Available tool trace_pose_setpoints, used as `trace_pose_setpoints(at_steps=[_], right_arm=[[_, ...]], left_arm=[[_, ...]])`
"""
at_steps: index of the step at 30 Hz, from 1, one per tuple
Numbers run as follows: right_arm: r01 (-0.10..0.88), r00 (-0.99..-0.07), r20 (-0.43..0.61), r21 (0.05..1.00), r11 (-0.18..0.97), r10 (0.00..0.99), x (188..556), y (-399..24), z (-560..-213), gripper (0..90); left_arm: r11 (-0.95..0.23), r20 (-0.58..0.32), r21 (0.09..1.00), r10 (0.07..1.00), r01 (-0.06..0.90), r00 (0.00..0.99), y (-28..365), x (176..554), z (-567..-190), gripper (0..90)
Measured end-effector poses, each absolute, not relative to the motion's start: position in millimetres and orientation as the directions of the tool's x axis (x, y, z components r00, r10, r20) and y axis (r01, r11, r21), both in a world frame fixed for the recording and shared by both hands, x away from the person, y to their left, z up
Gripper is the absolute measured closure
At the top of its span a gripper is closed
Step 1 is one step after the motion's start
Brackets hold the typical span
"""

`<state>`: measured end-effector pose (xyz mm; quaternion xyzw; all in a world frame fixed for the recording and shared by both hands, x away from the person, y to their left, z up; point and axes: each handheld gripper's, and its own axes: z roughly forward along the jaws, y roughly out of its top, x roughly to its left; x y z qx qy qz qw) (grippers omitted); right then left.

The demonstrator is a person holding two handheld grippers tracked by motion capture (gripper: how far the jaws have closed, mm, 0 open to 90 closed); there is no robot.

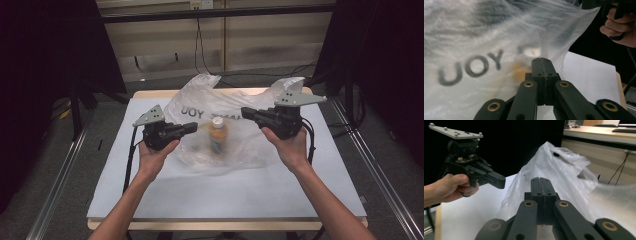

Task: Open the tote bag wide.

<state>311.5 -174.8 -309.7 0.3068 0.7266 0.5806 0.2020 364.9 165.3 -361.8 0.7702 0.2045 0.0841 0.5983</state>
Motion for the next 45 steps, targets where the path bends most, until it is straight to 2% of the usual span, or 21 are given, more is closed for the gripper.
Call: trace_pose_setpoints(at_steps=[13, 22, 27, 35, 39, 45], right_arm=[[0.251, -0.667, 0.073, 0.959, 0.132, 0.741, 358, -161, -288, 90.0], [0.312, -0.636, 0.081, 0.937, 0.159, 0.768, 385, -146, -288, 90.0], [0.336, -0.630, 0.088, 0.927, 0.168, 0.772, 392, -133, -293, 90.0], [0.364, -0.663, 0.084, 0.904, 0.222, 0.744, 389, -122, -309, 90.0], [0.377, -0.679, 0.087, 0.894, 0.244, 0.729, 386, -118, -322, 90.0], [0.401, -0.693, 0.116, 0.882, 0.247, 0.712, 381, -120, -341, 90.0]], left_arm=[[-0.171, -0.098, 0.967, 0.424, 0.186, 0.900, 148, 403, -318, 90.0], [-0.150, -0.086, 0.976, 0.412, 0.161, 0.907, 131, 423, -295, 90.0], [-0.183, -0.065, 0.972, 0.397, 0.149, 0.915, 115, 438, -280, 90.0], [-0.249, -0.067, 0.952, 0.399, 0.178, 0.914, 97, 447, -299, 90.0], [-0.329, -0.048, 0.924, 0.401, 0.193, 0.915, 92, 445, -318, 90.0], [-0.366, -0.036, 0.909, 0.402, 0.196, 0.915, 92, 434, -335, 90.0]])
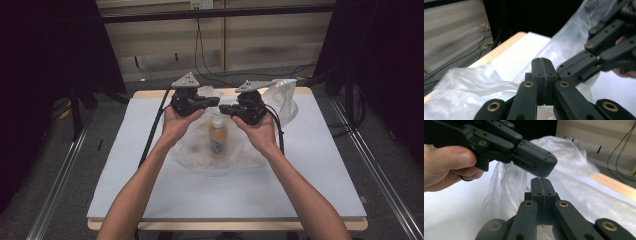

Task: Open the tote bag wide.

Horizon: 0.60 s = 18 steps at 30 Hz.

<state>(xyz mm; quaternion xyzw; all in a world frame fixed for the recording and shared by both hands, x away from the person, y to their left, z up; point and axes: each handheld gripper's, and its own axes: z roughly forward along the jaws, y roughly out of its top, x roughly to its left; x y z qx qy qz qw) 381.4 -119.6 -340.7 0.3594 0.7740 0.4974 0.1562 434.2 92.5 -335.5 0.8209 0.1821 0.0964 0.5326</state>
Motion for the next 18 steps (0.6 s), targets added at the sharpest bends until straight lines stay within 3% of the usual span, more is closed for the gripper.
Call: trace_pose_setpoints(at_steps=[18], right_arm=[[0.414, -0.716, 0.109, 0.862, 0.294, 0.689, 364, -132, -368, 90.0]], left_arm=[[-0.437, -0.052, 0.870, 0.380, 0.228, 0.924, 116, 409, -370, 90.0]])
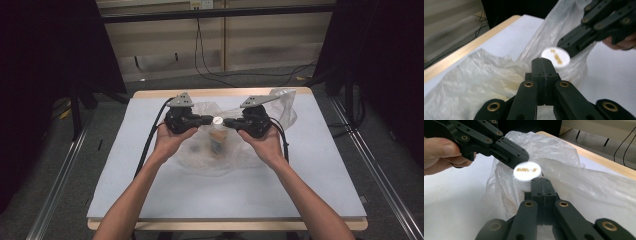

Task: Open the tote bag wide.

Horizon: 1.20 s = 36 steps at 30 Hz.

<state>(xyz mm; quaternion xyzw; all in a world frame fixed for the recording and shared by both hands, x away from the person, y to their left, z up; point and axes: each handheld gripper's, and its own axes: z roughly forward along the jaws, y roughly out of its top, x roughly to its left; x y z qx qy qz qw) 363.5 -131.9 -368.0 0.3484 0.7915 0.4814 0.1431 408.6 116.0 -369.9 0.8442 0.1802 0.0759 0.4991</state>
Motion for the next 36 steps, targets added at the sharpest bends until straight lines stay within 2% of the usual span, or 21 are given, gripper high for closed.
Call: trace_pose_setpoints(at_steps=[9, 18, 22, 25, 36], right_arm=[[0.410, -0.706, 0.088, 0.860, 0.304, 0.703, 373, -142, -379, 90.0], [0.463, -0.719, 0.159, 0.836, 0.295, 0.676, 392, -144, -408, 90.0], [0.466, -0.718, 0.149, 0.828, 0.310, 0.680, 392, -141, -415, 90.0], [0.487, -0.728, 0.161, 0.805, 0.339, 0.666, 395, -142, -425, 90.0], [0.560, -0.725, 0.188, 0.720, 0.409, 0.662, 402, -136, -457, 90.0]], left_arm=[[-0.428, -0.088, 0.862, 0.402, 0.272, 0.911, 120, 415, -389, 90.0], [-0.441, -0.106, 0.843, 0.424, 0.308, 0.899, 124, 418, -411, 90.0], [-0.455, -0.110, 0.831, 0.428, 0.319, 0.897, 124, 416, -420, 90.0], [-0.501, -0.098, 0.804, 0.418, 0.319, 0.903, 121, 413, -434, 90.0], [-0.548, -0.122, 0.754, 0.423, 0.361, 0.898, 116, 414, -464, 90.0]])
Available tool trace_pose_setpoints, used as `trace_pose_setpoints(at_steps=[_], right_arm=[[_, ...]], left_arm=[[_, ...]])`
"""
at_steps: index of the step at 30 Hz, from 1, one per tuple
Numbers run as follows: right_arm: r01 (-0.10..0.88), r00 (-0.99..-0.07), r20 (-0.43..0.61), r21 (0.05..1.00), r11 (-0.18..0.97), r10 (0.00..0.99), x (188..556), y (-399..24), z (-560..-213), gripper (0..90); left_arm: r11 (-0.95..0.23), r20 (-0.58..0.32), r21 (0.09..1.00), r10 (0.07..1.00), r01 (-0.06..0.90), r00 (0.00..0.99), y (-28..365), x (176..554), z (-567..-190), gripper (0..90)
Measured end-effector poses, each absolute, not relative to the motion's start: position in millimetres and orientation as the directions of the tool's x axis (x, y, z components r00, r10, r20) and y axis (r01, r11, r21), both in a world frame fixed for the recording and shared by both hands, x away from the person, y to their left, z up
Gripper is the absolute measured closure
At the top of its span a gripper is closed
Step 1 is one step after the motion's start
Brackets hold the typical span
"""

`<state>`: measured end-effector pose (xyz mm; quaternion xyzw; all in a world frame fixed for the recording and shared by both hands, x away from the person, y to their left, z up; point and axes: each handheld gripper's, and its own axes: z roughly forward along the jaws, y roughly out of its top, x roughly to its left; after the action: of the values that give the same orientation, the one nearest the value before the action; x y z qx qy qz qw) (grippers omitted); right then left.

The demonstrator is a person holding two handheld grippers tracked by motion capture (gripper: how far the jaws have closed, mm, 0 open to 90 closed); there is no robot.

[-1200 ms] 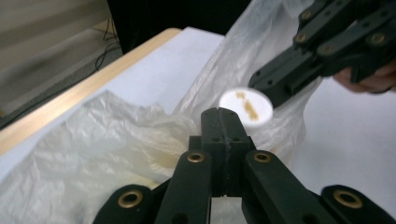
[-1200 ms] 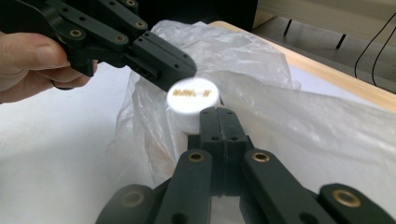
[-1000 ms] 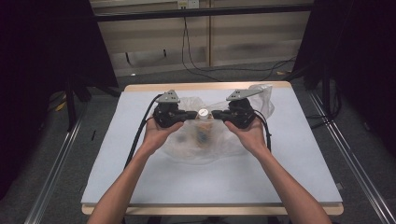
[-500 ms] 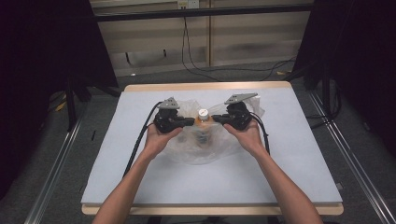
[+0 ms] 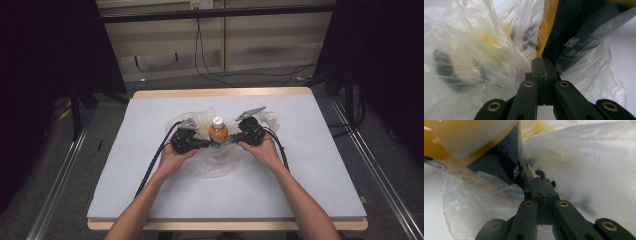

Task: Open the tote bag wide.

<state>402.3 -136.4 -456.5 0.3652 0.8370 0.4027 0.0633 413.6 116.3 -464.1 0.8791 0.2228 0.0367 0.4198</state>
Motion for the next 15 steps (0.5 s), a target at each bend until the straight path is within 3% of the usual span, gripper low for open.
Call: trace_pose_setpoints(at_steps=[7, 15], right_arm=[[0.591, -0.719, 0.188, 0.673, 0.445, 0.669, 403, -136, -473, 90.0], [0.590, -0.743, 0.152, 0.608, 0.531, 0.652, 401, -139, -475, 90.0]], left_arm=[[-0.606, -0.120, 0.703, 0.416, 0.373, 0.902, 114, 413, -480, 90.0], [-0.699, -0.044, 0.635, 0.393, 0.329, 0.919, 116, 411, -474, 90.0]])
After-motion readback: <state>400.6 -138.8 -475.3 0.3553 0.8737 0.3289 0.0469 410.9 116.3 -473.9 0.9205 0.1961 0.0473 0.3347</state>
